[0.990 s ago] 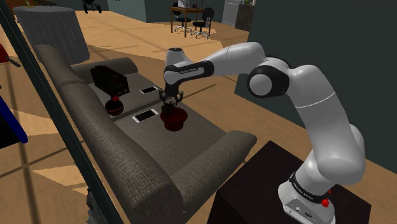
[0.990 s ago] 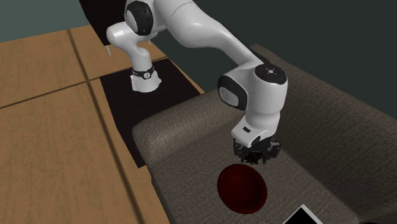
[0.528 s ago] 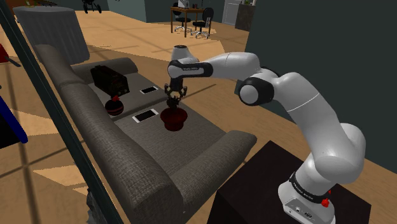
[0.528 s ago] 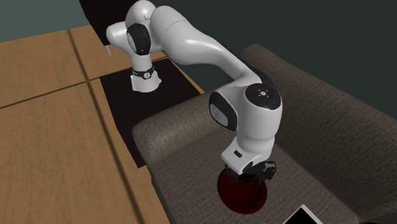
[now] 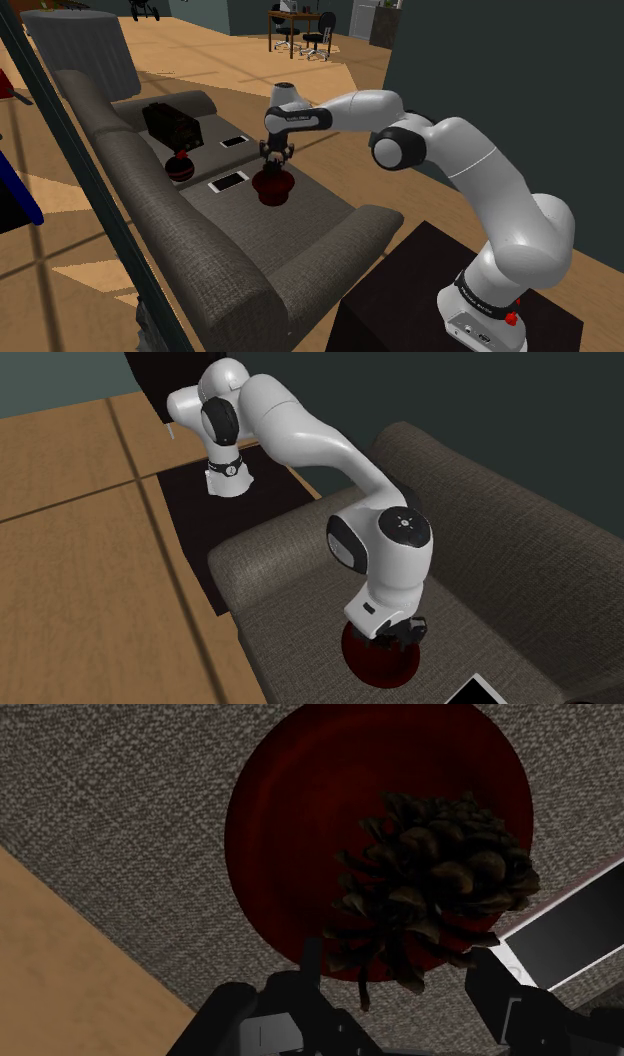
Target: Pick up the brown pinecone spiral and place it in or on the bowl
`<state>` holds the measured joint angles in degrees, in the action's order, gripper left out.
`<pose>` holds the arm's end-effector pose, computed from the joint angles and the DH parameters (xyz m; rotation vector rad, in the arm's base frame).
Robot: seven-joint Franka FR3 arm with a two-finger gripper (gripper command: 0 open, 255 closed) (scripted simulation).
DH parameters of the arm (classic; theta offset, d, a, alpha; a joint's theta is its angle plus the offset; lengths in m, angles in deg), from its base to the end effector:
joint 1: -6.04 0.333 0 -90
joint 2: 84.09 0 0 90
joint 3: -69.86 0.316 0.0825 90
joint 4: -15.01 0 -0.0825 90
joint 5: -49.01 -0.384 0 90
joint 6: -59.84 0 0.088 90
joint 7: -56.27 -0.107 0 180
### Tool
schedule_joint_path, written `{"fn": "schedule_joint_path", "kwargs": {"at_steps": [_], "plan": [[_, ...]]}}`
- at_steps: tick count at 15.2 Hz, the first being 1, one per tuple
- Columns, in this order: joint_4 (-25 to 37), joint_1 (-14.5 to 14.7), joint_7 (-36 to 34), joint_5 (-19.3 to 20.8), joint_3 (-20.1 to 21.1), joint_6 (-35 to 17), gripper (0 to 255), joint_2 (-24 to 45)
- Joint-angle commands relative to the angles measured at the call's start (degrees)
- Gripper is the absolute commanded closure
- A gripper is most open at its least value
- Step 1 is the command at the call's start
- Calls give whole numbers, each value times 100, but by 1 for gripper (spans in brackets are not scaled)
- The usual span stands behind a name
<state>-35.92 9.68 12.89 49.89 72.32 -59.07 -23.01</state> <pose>0.8006 0.0700 0.2509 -2.8970 1.0061 -0.1546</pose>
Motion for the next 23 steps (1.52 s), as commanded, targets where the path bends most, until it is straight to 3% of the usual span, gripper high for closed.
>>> {"fn": "schedule_joint_path", "kwargs": {"at_steps": [1, 13, 14, 19, 23], "plan": [[8, 8, -6, 2, -1, -83, 255, 88], [35, 10, -3, 4, -4, -257, 255, 289], [35, 10, -3, 4, -4, -257, 0, 289], [42, 10, -3, 4, -4, -254, 0, 293], [-373, -12, -2, -3, 5, -35, 0, -340]]}}
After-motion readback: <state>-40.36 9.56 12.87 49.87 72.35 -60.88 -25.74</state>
